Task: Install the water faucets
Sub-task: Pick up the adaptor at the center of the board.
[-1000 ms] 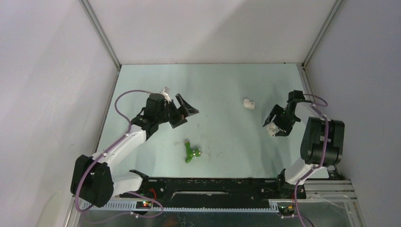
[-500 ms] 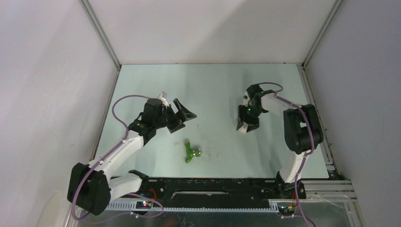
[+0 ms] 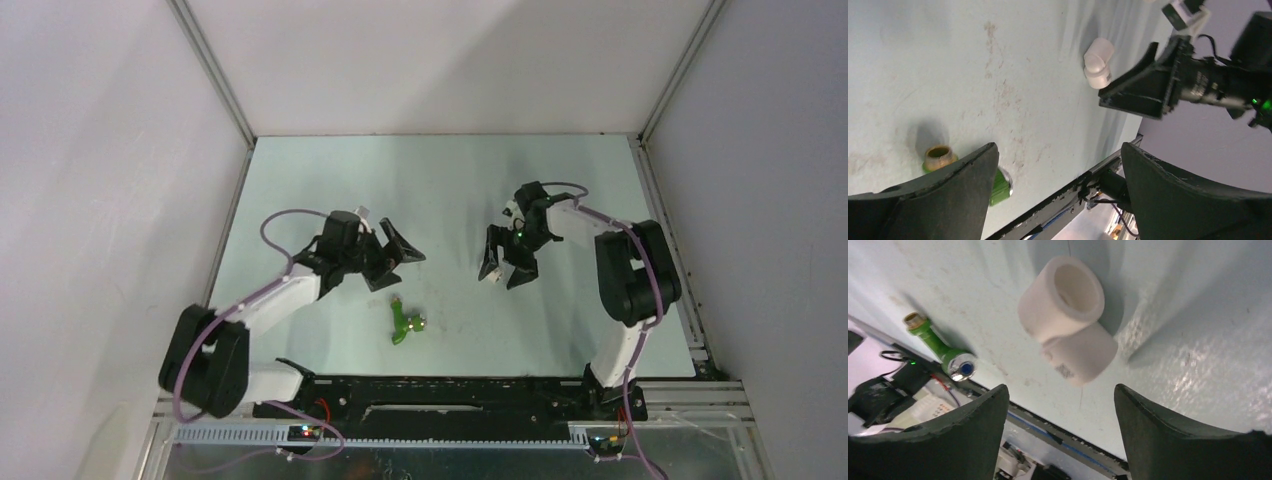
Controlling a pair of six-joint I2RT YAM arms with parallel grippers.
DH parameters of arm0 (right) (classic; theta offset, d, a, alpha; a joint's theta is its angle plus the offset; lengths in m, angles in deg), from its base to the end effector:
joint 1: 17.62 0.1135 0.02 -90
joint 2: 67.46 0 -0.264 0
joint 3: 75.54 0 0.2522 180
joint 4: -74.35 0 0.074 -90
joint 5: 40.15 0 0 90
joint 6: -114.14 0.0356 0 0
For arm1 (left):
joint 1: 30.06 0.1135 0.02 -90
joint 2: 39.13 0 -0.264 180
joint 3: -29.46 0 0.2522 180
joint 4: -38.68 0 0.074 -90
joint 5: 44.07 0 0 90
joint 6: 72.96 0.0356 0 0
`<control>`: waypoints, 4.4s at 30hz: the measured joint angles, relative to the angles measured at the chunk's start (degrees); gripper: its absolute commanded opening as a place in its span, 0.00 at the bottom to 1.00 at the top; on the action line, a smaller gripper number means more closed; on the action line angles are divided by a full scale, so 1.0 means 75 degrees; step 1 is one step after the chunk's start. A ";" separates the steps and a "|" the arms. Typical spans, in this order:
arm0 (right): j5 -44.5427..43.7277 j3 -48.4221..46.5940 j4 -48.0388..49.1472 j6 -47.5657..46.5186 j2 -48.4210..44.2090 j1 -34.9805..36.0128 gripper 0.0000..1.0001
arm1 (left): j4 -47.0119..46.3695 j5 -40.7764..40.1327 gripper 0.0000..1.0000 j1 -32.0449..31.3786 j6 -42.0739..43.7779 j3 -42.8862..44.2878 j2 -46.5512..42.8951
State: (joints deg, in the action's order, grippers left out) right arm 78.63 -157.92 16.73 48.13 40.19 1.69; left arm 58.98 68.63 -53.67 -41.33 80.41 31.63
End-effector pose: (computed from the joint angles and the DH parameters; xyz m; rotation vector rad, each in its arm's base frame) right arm 0.3163 0.1290 0.1530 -0.0740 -2.9695 -0.7763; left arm 0.2254 -0.1135 0.2084 -0.5223 2.4473 -1.1377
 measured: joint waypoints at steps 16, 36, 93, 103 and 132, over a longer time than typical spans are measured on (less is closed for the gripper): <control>0.1740 0.2279 0.2238 0.1976 -0.1454 -0.1172 0.59 | -0.0140 0.1387 0.68 -0.0933 0.0650 0.5208 0.5878; 0.1880 0.2480 0.4127 0.3267 -0.0612 -0.1702 0.37 | -0.0976 0.1574 0.33 -0.1722 -0.0227 0.5683 0.7012; 0.2022 0.3165 0.3777 0.3410 -0.1314 -0.1696 0.40 | -0.1545 0.0766 0.39 -0.2328 -0.0871 0.4494 0.6612; 0.2294 0.3194 0.4322 0.3748 -0.0994 -0.1699 0.12 | -0.1580 0.0793 0.35 -0.2171 -0.0807 0.4500 0.6612; 0.3987 0.0373 0.2975 0.1696 -0.1816 -0.0085 0.00 | -0.1399 0.1078 0.88 -0.0140 0.0679 0.0729 0.0463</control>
State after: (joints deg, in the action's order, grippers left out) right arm 108.53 -155.12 39.05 60.85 26.58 1.06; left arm 48.49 76.72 -54.72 -36.23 85.88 35.10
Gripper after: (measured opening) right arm 0.040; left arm 0.869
